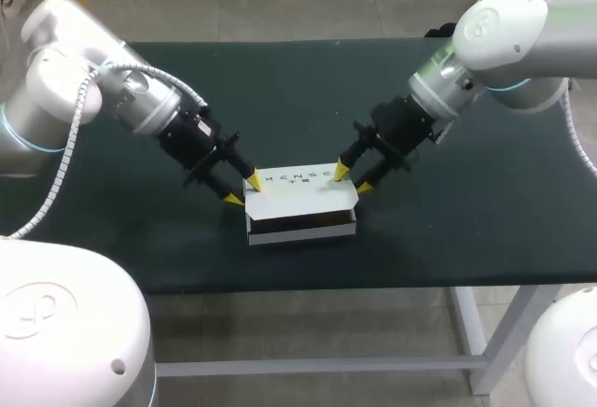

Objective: Assemble the packaging by folding the flat box into shape, placing the metal phone stand inside, and closing the box properly

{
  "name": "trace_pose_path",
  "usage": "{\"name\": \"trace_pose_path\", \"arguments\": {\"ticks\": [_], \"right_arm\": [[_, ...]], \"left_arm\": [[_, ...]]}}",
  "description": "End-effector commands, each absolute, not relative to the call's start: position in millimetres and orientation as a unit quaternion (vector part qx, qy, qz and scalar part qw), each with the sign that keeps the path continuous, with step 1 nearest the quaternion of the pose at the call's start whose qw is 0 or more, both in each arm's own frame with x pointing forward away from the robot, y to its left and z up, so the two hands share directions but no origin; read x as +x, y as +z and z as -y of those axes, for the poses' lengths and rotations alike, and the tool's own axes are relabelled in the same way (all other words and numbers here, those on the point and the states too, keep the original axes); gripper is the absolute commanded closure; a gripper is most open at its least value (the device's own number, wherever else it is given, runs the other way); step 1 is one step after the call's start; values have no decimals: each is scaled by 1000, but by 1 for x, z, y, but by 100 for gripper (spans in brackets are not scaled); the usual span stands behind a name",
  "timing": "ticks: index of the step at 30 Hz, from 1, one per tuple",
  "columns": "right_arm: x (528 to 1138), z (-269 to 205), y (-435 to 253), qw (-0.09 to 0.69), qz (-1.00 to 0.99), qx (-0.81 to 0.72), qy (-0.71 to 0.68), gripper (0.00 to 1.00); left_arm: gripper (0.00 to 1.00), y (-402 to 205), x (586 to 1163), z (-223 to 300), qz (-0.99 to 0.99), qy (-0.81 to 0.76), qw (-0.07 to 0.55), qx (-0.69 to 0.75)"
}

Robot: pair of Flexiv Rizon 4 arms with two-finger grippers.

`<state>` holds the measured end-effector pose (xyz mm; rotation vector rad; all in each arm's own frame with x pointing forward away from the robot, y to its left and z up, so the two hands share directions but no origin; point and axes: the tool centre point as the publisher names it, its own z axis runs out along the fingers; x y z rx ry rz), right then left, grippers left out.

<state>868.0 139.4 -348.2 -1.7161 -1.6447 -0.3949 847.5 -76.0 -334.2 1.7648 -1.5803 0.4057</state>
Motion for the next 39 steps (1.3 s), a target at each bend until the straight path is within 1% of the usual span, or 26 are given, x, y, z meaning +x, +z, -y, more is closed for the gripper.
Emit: {"name": "trace_pose_path", "arguments": {"ticks": [1, 6, 21, 39], "right_arm": [[871, -143, -345, 362, 637, -664, -148, 52], [872, -144, -344, 367, 634, -664, -146, 52], [880, -142, -344, 383, 625, -666, -137, 52], [876, -147, -338, 404, 620, -660, -129, 53]], "left_arm": [[56, -334, 855, 79, 614, 148, 370, 681], [57, -333, 857, 78, 614, 142, 379, 678], [56, -333, 865, 81, 609, 121, 391, 679], [58, -325, 857, 83, 608, 104, 394, 681]]}}
